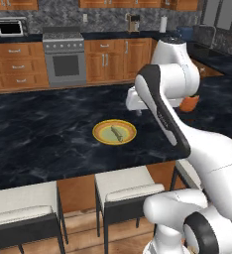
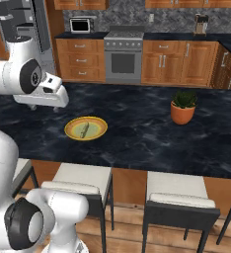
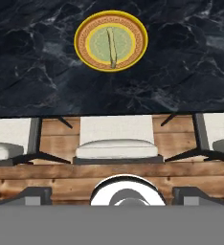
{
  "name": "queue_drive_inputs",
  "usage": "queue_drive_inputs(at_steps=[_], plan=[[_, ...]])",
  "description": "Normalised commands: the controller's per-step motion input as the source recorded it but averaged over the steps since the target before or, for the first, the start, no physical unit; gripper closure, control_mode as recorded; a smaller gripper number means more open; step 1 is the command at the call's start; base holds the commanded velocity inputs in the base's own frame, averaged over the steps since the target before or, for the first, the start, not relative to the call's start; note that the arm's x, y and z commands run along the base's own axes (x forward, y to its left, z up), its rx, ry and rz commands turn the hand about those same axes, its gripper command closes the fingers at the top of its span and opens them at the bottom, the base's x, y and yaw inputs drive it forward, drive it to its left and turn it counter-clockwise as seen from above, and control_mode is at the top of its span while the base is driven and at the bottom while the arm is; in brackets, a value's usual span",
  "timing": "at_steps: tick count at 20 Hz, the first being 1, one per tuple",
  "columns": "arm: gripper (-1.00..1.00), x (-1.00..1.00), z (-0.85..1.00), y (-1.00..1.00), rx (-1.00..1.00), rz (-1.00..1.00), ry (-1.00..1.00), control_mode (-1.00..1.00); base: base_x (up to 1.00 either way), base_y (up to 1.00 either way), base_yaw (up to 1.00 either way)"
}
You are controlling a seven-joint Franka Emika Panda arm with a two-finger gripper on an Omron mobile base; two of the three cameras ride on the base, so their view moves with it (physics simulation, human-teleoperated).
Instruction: Retrieve the butter from the fridge and place it on a plate on the dining table. Then retrieve the butter knife by the fridge and place it near the plate.
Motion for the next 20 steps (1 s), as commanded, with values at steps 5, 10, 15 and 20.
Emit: queue_drive_inputs(at_steps=[5,10,15,20], plan=[[-1.0,-0.53,-0.42,-0.13,0.0,0.06,-0.06,-1.0,0.0,0.0,0.0],[-1.0,-0.43,-0.64,-0.38,0.0,0.03,-0.07,-1.0,0.0,0.0,0.0],[-1.0,0.02,-0.1,-0.24,0.01,0.01,0.05,-1.0,0.0,0.0,0.0],[-1.0,0.14,0.14,-0.01,0.0,0.0,0.17,-1.0,0.0,0.0,0.0]])
